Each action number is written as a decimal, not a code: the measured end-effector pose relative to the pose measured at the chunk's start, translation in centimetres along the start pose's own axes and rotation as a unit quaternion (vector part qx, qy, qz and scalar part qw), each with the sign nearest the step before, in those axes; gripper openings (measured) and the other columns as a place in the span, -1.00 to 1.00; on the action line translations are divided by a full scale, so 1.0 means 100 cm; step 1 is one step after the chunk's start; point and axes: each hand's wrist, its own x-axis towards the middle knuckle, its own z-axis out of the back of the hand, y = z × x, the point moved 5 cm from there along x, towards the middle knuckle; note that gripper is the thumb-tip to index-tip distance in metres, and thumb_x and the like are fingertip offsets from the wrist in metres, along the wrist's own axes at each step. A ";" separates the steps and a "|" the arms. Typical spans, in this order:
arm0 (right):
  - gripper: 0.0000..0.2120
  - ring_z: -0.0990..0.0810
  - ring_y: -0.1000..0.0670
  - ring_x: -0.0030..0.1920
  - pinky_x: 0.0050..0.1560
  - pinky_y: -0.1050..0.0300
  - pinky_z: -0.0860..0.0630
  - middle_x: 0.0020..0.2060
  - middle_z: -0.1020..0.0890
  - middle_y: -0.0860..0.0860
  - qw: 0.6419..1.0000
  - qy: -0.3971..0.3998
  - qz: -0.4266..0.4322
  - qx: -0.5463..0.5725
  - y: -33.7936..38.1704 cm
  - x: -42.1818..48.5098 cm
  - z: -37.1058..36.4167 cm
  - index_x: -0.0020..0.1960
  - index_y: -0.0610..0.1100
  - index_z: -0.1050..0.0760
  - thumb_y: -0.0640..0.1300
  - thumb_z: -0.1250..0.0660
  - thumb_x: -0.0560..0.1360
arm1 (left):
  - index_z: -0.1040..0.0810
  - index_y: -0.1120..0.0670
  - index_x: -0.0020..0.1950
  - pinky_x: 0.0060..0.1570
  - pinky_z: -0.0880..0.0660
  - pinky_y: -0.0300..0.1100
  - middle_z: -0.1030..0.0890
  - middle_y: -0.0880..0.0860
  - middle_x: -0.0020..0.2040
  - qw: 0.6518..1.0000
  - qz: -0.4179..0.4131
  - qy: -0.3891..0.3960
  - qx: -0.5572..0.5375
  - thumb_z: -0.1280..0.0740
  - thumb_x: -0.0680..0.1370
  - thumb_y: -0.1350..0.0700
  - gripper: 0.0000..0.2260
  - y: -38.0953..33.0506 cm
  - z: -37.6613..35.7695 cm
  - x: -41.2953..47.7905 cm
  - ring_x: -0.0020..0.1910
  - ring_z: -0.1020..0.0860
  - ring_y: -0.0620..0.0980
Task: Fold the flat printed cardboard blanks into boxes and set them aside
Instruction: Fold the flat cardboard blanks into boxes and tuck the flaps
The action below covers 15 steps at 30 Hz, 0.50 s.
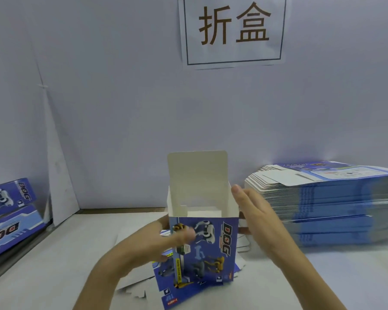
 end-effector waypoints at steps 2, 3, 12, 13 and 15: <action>-0.58 -0.63 -0.17 0.03 -0.07 -0.02 -0.64 0.01 -0.63 -0.20 1.000 -0.015 -0.009 0.009 -0.003 0.003 0.002 0.03 -0.09 -0.47 0.26 -0.21 0.48 | -0.63 -0.26 -0.08 -0.14 -0.58 -0.22 -0.68 -0.20 -0.08 0.997 0.030 -0.014 -0.073 -0.07 0.22 -0.62 -0.39 -0.001 0.006 -0.004 -0.06 -0.65 -0.14; -0.66 -0.64 -0.17 0.04 -0.11 0.02 -0.64 0.02 -0.63 -0.20 1.000 -0.016 -0.015 0.015 -0.005 0.005 0.002 0.04 -0.10 -0.48 0.18 -0.24 0.53 | -0.65 -0.22 -0.12 -0.14 -0.57 -0.20 -0.70 -0.16 -0.12 0.996 0.028 -0.046 -0.074 0.03 0.20 -0.59 -0.33 -0.001 0.009 -0.002 -0.07 -0.66 -0.10; -0.78 -0.67 0.05 -0.23 -0.29 0.16 -0.54 -0.23 -0.66 -0.03 0.970 -0.015 -0.119 0.213 -0.038 0.017 0.007 0.11 -0.15 -0.52 -0.02 -0.23 0.60 | -0.67 0.09 -0.10 -0.15 -0.59 -0.05 -0.71 0.09 -0.08 0.958 0.047 -0.085 -0.270 -0.37 0.24 -0.28 -0.52 0.014 0.014 0.007 -0.15 -0.69 0.08; -0.78 -0.66 0.02 -0.21 -0.27 0.13 -0.53 -0.18 -0.63 -0.06 0.961 -0.020 -0.132 0.243 -0.042 0.017 0.005 0.14 -0.14 -0.51 -0.05 -0.22 0.60 | -0.68 0.09 -0.14 -0.14 -0.57 -0.05 -0.70 0.11 -0.08 0.944 0.062 -0.070 -0.318 -0.39 0.26 -0.23 -0.58 0.020 0.014 0.008 -0.17 -0.67 0.09; -0.76 -0.60 -0.01 -0.15 -0.22 0.07 -0.50 -0.09 -0.60 -0.08 0.945 -0.017 -0.151 0.290 -0.051 0.018 -0.001 0.26 -0.05 -0.48 -0.10 -0.19 0.61 | -0.67 0.10 -0.06 -0.14 -0.52 -0.06 -0.66 0.15 -0.09 0.908 0.110 -0.038 -0.403 -0.41 0.28 -0.14 -0.62 0.032 0.005 0.013 -0.16 -0.61 0.11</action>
